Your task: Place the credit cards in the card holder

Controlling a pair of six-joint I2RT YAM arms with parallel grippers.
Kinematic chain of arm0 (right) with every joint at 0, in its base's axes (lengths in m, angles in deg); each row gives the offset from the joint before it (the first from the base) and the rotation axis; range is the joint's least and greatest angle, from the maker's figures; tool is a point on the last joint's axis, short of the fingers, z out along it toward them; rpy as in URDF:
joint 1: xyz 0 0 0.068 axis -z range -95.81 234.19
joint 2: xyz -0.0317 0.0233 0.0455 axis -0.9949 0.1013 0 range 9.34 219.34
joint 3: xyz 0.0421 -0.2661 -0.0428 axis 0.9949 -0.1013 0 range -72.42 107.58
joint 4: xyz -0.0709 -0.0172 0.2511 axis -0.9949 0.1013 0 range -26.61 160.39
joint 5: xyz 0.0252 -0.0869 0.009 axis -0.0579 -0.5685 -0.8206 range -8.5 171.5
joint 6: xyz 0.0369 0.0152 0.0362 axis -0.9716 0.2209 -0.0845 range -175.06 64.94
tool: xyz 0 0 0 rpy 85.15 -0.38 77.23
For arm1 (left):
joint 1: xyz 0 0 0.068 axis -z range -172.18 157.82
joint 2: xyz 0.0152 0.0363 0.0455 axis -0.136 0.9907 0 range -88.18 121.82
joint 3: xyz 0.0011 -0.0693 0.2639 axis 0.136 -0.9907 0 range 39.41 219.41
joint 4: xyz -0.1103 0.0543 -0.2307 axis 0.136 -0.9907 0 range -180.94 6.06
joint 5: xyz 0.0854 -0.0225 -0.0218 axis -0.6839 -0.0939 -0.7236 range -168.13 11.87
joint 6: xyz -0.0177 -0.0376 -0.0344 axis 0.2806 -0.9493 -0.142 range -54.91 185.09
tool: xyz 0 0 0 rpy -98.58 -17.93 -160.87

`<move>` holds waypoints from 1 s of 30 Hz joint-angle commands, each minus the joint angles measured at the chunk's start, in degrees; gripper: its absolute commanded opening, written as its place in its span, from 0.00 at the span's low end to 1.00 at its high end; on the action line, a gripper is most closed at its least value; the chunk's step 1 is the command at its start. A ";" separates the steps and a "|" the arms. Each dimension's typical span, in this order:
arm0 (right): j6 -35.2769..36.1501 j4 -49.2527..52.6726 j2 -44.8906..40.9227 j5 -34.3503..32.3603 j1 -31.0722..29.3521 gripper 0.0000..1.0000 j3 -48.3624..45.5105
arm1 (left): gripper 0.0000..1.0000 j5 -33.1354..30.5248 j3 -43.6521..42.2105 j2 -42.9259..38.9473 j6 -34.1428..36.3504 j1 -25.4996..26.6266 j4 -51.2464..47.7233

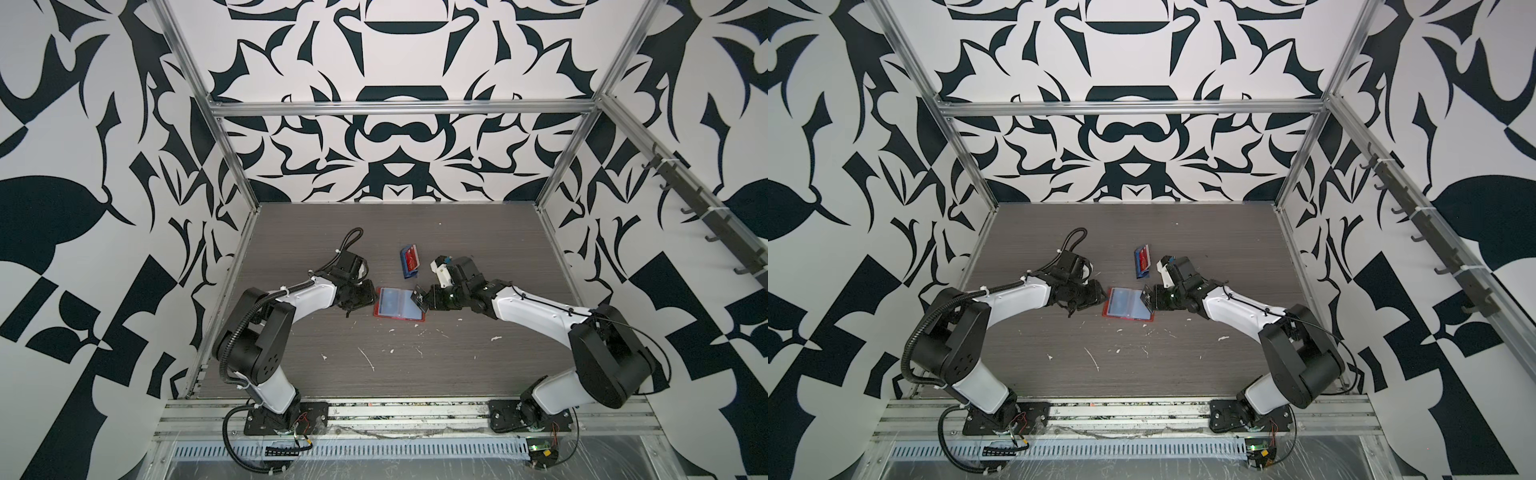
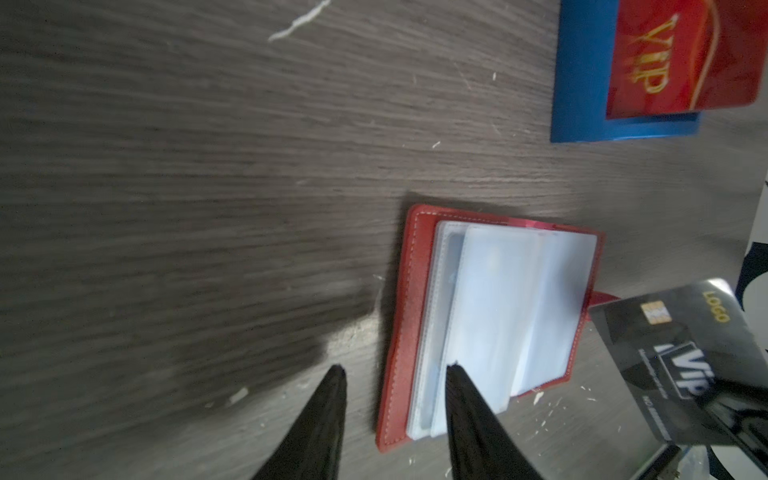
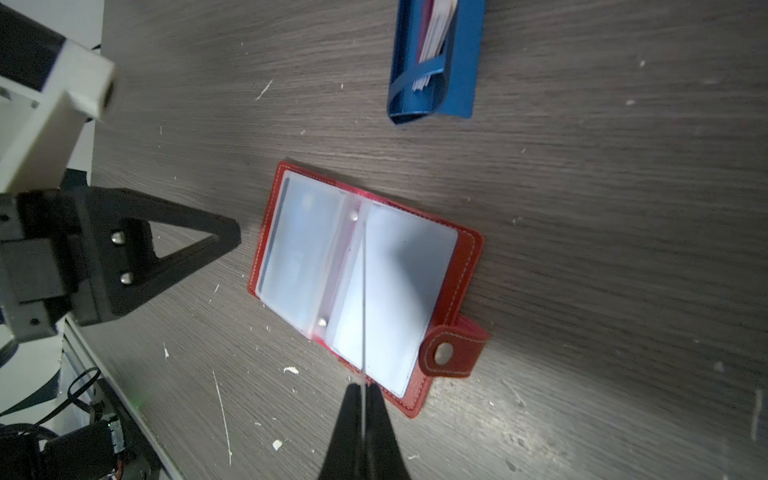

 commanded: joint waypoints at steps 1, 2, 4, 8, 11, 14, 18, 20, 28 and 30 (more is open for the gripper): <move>-1.85 -5.52 0.46 0.15 -0.62 0.00 -0.42 | 0.40 2.15 -1.30 -0.11 -0.55 -0.13 4.01; -2.11 -6.26 0.85 0.15 -0.63 0.00 -0.86 | 0.39 2.85 -1.61 0.29 -0.67 -0.15 4.72; -2.48 -7.33 1.40 -0.01 -0.70 0.00 -1.52 | 0.38 3.03 -1.86 0.73 -0.98 -0.15 5.22; -2.58 -7.51 2.24 -0.33 -0.73 0.00 -1.81 | 0.36 4.10 -2.58 1.24 -1.34 -0.16 6.46; -2.38 -7.23 3.19 -0.05 -0.77 0.00 -1.46 | 0.35 4.25 -2.75 1.81 -1.86 -0.11 6.86; -2.24 -7.24 4.03 0.14 -0.86 0.00 -1.12 | 0.35 4.54 -3.39 2.05 -2.78 -0.14 7.92; -2.05 -7.06 5.27 -0.06 -0.86 0.00 -0.85 | 0.34 5.26 -3.94 2.53 -3.28 -0.13 8.41; -1.96 -7.04 5.99 -0.07 -0.85 0.00 -0.76 | 0.34 5.35 -4.18 2.83 -3.44 -0.15 8.49; -1.61 -6.44 8.13 -0.46 -1.23 0.00 0.04 | 0.23 6.80 -5.12 3.21 -4.11 0.07 9.29; -1.61 -6.53 8.01 -0.54 -1.49 0.00 0.22 | 0.17 6.73 -5.37 2.87 -4.33 0.13 9.37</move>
